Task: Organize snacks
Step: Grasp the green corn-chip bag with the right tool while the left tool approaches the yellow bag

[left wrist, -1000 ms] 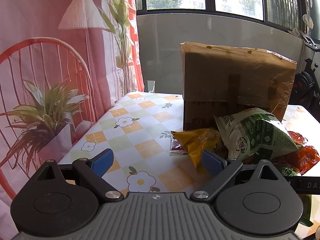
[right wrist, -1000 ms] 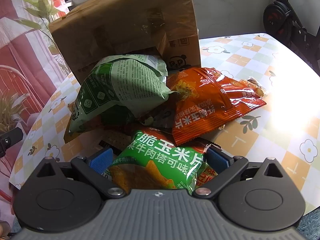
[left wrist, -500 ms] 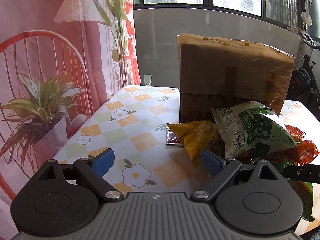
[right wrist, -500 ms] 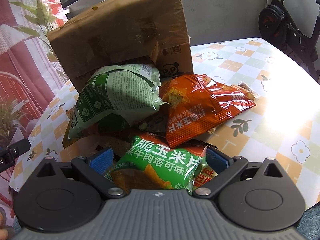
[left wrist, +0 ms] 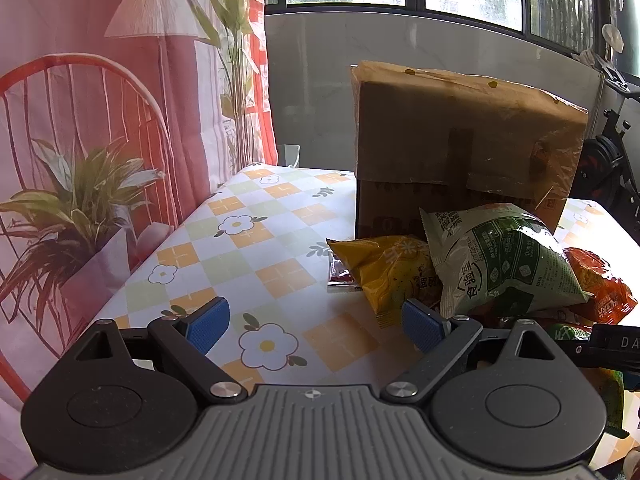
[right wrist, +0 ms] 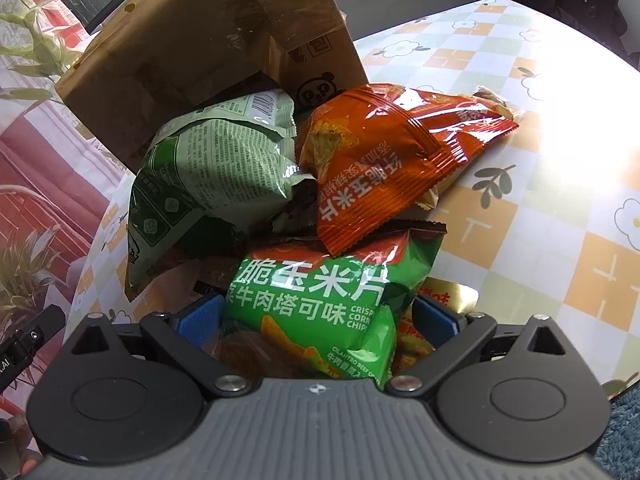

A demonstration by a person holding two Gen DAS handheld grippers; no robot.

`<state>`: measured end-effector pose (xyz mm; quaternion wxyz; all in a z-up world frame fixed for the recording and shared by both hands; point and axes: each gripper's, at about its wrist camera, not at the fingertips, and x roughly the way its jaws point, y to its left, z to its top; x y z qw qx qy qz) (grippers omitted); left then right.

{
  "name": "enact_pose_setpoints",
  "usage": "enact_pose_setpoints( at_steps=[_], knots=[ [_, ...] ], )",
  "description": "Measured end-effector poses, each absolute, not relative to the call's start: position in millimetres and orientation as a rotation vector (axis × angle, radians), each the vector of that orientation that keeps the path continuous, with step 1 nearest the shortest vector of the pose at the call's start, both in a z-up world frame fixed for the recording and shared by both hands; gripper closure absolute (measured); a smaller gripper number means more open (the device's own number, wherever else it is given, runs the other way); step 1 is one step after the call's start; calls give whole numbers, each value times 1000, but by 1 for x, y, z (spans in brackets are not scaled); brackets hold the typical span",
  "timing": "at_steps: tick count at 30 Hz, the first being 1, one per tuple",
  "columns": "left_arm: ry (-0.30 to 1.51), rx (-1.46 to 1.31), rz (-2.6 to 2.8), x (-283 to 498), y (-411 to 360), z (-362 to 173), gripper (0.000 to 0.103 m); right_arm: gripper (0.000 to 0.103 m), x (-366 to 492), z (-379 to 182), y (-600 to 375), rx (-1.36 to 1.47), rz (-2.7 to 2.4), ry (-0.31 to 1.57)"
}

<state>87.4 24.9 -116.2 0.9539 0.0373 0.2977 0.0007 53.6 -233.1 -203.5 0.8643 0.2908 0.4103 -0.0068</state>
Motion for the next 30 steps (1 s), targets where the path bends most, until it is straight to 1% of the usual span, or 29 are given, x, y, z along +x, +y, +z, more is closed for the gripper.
enact_pose_setpoints(
  at_steps=[2, 6, 13, 14, 21, 30],
  knots=[
    [605, 76, 0, 87, 25, -116, 8, 10, 54, -201, -229, 583, 4, 848],
    [606, 71, -1, 86, 25, -116, 8, 15, 51, -195, -221, 503, 29, 821],
    [612, 67, -3, 85, 25, -116, 9, 18, 46, -191, -217, 483, 98, 799],
    [613, 66, -3, 85, 26, -115, 9, 21, 45, -189, -215, 479, 112, 796],
    [605, 49, -1, 82, 27, -112, 9, 22, 42, -185, -205, 461, 191, 803],
    [599, 41, -7, 76, 27, -109, 9, 25, 24, -164, -206, 435, 215, 707]
  ],
)
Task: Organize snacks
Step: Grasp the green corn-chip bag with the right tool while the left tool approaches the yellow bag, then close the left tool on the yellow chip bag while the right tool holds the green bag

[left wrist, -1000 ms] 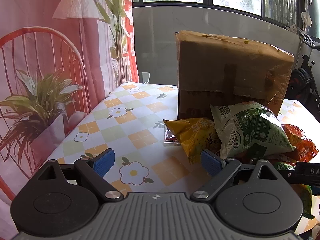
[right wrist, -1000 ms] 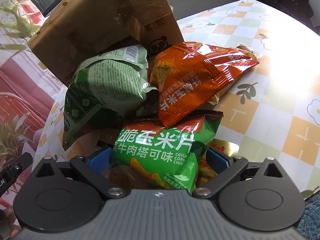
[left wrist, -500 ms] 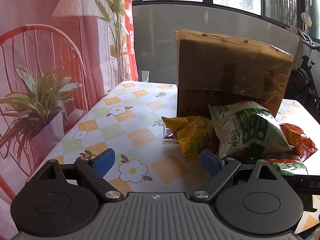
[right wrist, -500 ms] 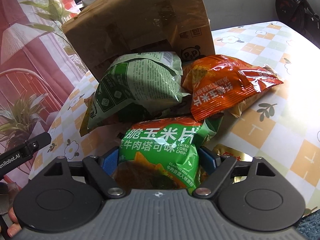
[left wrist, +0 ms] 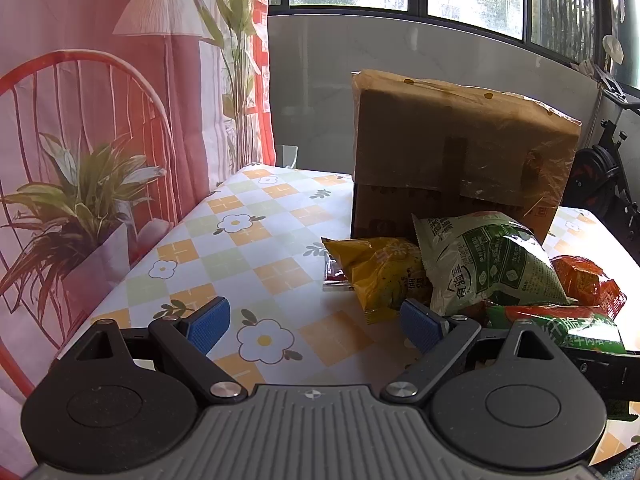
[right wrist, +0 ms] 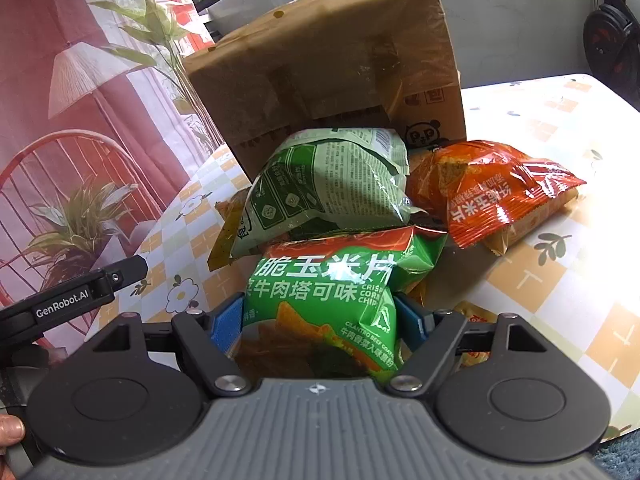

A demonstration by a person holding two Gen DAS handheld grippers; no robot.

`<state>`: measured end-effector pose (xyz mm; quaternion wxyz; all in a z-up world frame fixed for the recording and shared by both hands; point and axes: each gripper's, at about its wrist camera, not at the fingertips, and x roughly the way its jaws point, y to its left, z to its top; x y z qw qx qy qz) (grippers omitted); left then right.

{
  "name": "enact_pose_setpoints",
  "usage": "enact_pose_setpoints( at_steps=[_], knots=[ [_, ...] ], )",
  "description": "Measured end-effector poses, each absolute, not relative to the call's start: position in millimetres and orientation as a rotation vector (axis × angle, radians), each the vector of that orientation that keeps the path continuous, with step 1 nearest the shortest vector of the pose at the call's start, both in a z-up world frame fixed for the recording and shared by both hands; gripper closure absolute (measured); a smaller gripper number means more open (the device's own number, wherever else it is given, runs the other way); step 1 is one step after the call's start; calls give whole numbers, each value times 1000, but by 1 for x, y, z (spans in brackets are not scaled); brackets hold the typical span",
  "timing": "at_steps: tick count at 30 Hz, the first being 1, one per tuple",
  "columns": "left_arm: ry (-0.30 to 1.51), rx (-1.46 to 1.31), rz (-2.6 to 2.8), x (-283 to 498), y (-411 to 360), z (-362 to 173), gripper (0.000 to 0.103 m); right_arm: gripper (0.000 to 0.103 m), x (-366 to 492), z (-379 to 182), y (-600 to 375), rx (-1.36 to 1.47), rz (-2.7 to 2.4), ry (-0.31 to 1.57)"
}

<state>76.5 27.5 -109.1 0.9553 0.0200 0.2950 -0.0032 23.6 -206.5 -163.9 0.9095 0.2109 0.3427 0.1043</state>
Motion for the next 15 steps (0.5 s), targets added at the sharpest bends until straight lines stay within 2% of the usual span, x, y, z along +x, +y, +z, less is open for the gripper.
enact_pose_setpoints(
  at_steps=[15],
  knots=[
    [581, 16, -48, 90, 32, -97, 11, 26, 14, -123, -221, 321, 220, 462]
  ],
)
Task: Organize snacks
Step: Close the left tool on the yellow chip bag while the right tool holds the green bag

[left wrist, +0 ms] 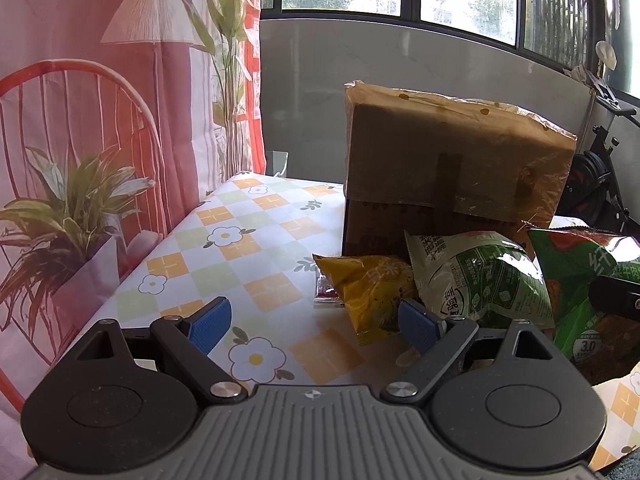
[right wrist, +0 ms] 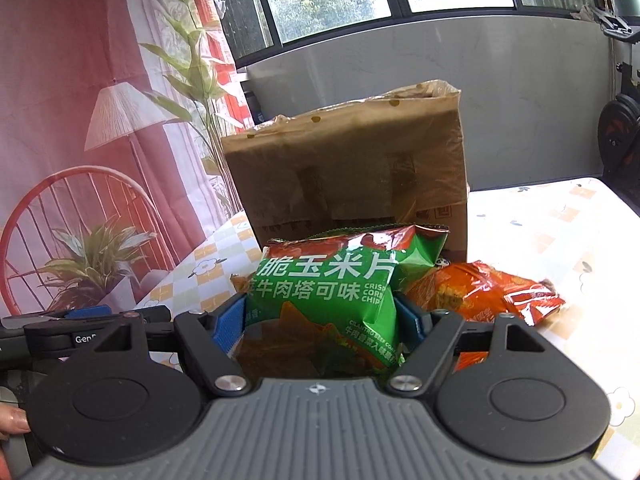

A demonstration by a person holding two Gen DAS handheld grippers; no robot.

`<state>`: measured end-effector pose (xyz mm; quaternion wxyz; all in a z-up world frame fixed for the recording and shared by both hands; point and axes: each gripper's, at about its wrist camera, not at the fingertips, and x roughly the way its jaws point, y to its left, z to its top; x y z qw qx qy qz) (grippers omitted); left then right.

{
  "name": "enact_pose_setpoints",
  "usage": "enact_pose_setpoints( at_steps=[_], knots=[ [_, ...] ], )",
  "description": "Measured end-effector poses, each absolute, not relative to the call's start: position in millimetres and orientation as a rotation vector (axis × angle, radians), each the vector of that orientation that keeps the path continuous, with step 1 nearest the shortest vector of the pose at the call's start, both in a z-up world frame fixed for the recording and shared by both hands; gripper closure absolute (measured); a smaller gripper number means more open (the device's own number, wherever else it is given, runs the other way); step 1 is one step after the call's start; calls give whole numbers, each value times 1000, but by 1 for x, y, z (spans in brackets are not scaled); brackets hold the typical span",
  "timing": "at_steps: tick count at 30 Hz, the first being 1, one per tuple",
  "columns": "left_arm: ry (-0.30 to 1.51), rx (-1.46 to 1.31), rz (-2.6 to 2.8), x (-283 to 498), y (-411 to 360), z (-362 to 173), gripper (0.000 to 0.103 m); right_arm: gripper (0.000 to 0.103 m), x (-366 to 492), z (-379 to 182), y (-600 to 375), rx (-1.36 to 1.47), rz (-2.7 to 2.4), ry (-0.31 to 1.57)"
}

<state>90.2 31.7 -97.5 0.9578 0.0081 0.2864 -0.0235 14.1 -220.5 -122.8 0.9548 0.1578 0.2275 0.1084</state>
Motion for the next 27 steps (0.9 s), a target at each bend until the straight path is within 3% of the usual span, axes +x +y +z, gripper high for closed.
enact_pose_setpoints(
  at_steps=[22, 27],
  knots=[
    [618, -20, -84, 163, 39, -77, 11, 26, 86, -116, -251, 299, 209, 450],
    [661, -31, -106, 181, 31, -96, 10, 26, 99, -120, -252, 314, 228, 461]
  ],
)
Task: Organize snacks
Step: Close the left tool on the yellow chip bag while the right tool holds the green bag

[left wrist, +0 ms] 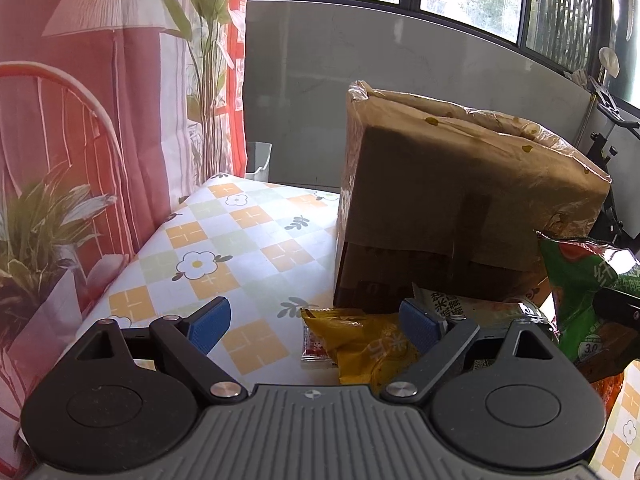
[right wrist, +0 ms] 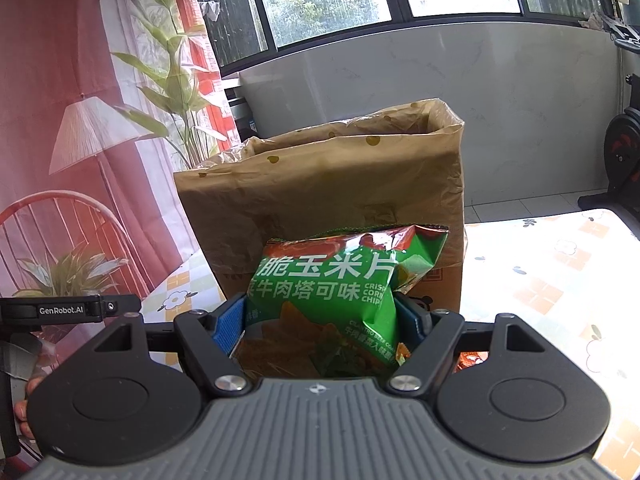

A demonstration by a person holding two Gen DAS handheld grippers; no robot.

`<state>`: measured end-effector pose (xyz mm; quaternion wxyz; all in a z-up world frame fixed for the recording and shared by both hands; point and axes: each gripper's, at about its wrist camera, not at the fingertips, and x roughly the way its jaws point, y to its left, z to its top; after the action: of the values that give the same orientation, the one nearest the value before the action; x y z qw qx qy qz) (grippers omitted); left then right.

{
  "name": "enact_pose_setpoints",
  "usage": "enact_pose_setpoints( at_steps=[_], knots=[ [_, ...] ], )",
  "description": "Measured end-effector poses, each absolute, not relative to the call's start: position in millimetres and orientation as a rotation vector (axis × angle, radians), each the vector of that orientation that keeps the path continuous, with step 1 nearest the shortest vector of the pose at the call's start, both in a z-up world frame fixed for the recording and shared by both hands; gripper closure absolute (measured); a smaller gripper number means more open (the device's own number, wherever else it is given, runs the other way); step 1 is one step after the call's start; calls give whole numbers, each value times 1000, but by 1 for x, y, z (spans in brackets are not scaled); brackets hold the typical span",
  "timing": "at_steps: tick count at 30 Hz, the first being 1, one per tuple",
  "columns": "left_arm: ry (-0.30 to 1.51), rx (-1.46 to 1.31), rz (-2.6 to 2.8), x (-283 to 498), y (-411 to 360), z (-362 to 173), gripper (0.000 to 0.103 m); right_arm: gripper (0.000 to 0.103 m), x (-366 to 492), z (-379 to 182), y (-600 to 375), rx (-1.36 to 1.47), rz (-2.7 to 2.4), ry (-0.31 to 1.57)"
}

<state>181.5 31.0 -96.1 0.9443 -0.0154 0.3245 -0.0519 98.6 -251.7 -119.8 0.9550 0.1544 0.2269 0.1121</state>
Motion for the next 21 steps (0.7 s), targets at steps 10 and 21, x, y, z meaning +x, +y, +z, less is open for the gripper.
enact_pose_setpoints(
  at_steps=[10, 21],
  knots=[
    [808, -179, -188, 220, 18, -155, 13, 26, 107, -123, -251, 264, 238, 474],
    [863, -370, -252, 243, 26, -193, 8, 26, 113, -123, -256, 276, 218, 492]
  ],
)
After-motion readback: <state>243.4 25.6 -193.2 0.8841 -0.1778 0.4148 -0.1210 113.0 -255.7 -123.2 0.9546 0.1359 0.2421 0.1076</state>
